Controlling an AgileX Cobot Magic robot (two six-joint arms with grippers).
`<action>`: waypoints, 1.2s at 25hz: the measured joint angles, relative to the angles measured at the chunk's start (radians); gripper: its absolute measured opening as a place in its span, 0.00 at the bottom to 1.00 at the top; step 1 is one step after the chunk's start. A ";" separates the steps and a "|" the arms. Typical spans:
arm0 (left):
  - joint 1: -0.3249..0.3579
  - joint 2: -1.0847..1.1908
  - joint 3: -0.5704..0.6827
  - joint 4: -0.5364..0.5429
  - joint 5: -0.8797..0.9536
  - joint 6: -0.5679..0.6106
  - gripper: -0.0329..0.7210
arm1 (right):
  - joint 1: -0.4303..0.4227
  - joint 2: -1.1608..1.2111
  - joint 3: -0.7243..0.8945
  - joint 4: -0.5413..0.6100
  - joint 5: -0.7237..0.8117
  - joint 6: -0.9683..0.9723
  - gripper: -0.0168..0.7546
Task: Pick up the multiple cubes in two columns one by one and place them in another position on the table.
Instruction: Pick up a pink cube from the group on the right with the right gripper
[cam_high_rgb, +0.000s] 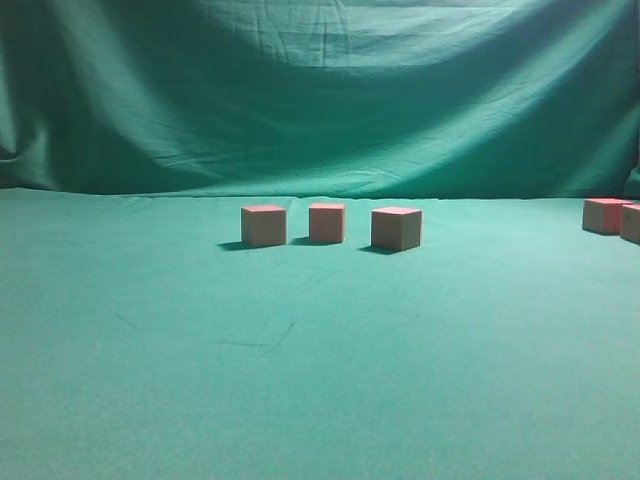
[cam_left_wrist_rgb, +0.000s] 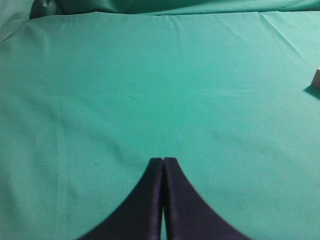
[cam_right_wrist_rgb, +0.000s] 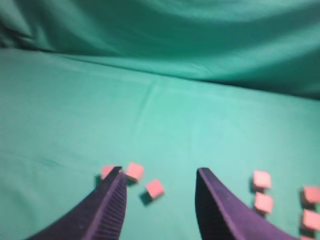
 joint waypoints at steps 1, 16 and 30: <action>0.000 0.000 0.000 0.000 0.000 0.000 0.04 | 0.000 -0.039 0.067 -0.024 0.000 0.036 0.42; 0.000 0.000 0.000 0.000 0.000 0.000 0.04 | 0.000 -0.392 0.675 -0.231 -0.006 0.356 0.42; 0.000 0.000 0.000 0.000 0.000 0.000 0.04 | -0.231 -0.353 0.717 -0.261 -0.019 0.316 0.42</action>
